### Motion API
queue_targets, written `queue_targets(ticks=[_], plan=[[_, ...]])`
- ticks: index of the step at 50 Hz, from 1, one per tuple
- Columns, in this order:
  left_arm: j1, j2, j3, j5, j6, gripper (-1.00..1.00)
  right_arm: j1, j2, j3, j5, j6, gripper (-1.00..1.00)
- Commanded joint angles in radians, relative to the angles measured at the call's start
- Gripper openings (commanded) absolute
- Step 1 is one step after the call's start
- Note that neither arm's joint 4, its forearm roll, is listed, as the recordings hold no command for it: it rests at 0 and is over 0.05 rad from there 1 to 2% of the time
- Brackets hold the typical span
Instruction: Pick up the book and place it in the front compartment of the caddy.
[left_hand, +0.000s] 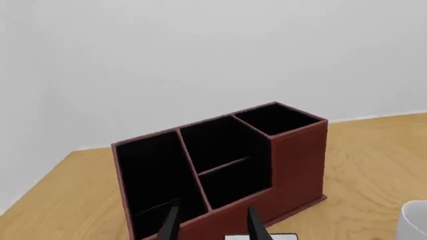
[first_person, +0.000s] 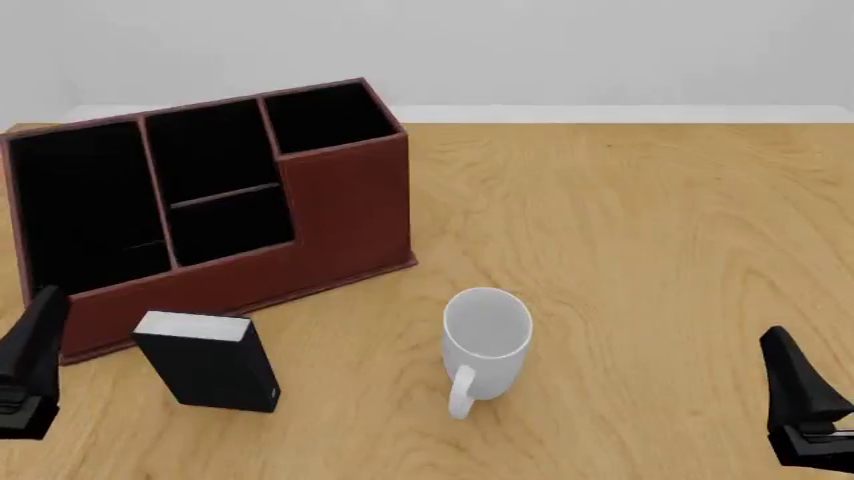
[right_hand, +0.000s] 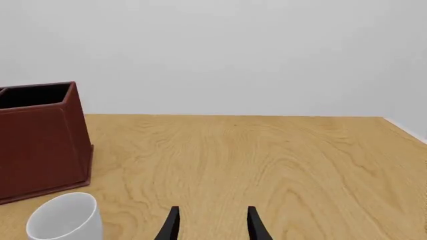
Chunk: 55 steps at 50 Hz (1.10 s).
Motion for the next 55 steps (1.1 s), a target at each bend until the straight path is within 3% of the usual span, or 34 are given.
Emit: queue_targets(ticks=[1,6,11,14,15,18,20,24,29,31,33,35,41,42,49,55], plan=[[-0.181,0.038,-0.211,0.104,0.164,1.00,0.000,0.000,0.000,0.000,-0.001,1.00],[-0.323,0.164,-0.324,0.207,0.343,1.00,0.000,0.002,0.000,-0.002,-0.001,1.00],[-0.387,0.227,-0.442,0.316,0.380,1.00,0.000,0.004,0.000,-0.004,-0.001,1.00],[-0.417,0.255,-0.500,0.366,0.467,1.00,0.000,0.003,0.001,-0.004,-0.001,1.00],[-0.420,0.291,-0.564,0.402,0.489,1.00,0.000,0.003,0.001,-0.004,-0.001,1.00],[-0.439,0.329,-0.601,0.457,0.580,1.00,0.000,0.004,0.001,-0.004,-0.001,1.00],[-0.501,0.298,-0.580,0.528,0.644,1.00,0.000,0.003,0.000,-0.004,-0.001,1.00],[-0.494,0.335,-0.584,0.618,0.761,1.00,0.000,0.003,0.000,-0.002,-0.001,1.00],[-0.530,0.361,-0.612,0.794,0.815,1.00,0.000,0.003,0.000,-0.004,-0.001,1.00],[-0.617,0.259,-0.578,0.889,0.941,1.00,0.000,0.004,-0.002,-0.002,-0.001,1.00],[-0.621,0.296,-0.620,0.936,0.913,1.00,0.000,0.005,-0.002,-0.003,-0.001,1.00],[-0.589,0.294,-0.572,0.968,0.990,1.00,0.000,0.006,-0.001,-0.006,-0.001,1.00],[-0.526,0.337,-0.578,1.003,1.087,1.00,0.000,0.005,-0.002,-0.003,-0.001,1.00],[-0.540,0.345,-0.604,1.020,1.071,1.00,0.000,0.004,-0.001,-0.003,-0.001,1.00],[-0.513,0.359,-0.616,1.079,1.161,1.00,0.000,0.003,-0.001,-0.003,-0.001,1.00],[-0.526,0.369,-0.628,1.093,1.189,1.00,0.000,0.002,-0.002,-0.001,-0.001,1.00]])
